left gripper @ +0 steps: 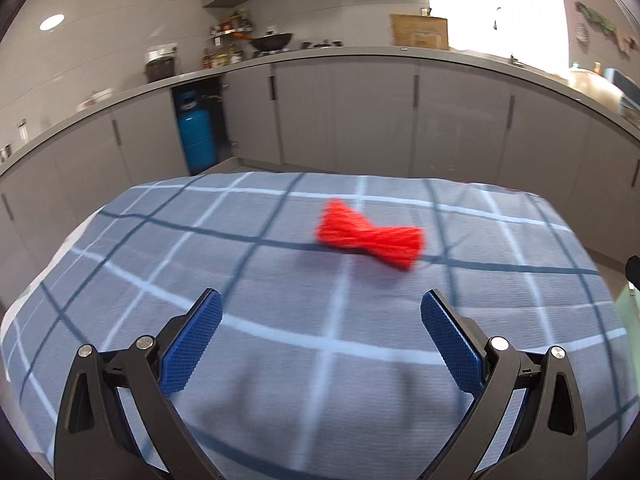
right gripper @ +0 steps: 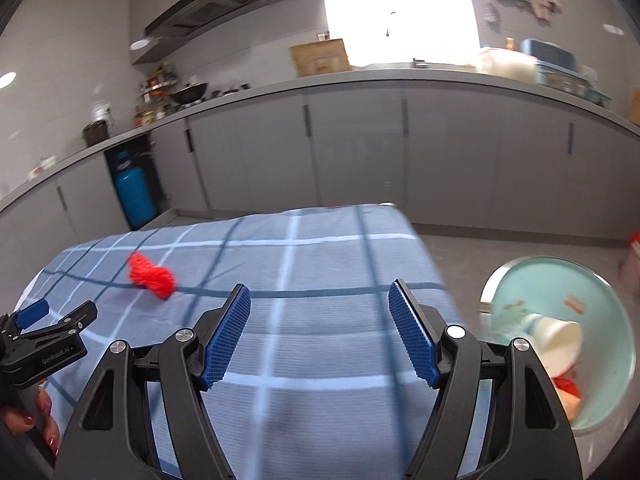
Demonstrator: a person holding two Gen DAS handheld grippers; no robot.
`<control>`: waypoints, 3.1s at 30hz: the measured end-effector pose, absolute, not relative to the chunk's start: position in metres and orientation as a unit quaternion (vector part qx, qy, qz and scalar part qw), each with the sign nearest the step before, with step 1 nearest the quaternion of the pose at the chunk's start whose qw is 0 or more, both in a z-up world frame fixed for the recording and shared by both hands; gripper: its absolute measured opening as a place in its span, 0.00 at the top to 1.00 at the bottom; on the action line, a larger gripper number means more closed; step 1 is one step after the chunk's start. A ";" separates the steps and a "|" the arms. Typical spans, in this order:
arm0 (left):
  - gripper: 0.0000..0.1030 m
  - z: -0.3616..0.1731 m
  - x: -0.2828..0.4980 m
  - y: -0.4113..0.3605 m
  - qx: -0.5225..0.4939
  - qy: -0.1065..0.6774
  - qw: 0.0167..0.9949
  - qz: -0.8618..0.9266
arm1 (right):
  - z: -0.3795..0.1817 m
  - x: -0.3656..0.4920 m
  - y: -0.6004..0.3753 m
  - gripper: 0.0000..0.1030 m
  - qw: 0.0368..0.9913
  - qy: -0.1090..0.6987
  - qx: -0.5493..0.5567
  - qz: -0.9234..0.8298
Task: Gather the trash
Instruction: 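Move the right tool to the small red mesh bag and grasp it, then carry the red mesh bag over the bucket with the right tool and release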
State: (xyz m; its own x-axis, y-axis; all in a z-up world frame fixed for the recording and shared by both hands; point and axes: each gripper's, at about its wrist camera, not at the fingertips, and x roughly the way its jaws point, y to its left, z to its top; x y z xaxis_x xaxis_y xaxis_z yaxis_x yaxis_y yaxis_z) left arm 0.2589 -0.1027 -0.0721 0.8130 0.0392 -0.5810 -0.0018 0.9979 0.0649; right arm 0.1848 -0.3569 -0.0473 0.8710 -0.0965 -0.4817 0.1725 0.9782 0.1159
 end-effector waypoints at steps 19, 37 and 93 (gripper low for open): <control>0.05 -0.092 0.268 0.036 -0.032 0.334 0.928 0.163 | -0.082 0.330 -0.217 0.31 0.939 0.334 -0.001 0.083; 0.05 -0.099 0.260 0.043 -0.038 0.335 0.924 0.181 | -0.099 0.346 -0.217 0.91 0.920 0.373 0.020 0.115; 0.05 -0.090 0.205 -0.105 0.020 0.343 0.939 0.013 | -0.093 0.096 -0.533 0.51 0.888 0.298 0.146 -0.319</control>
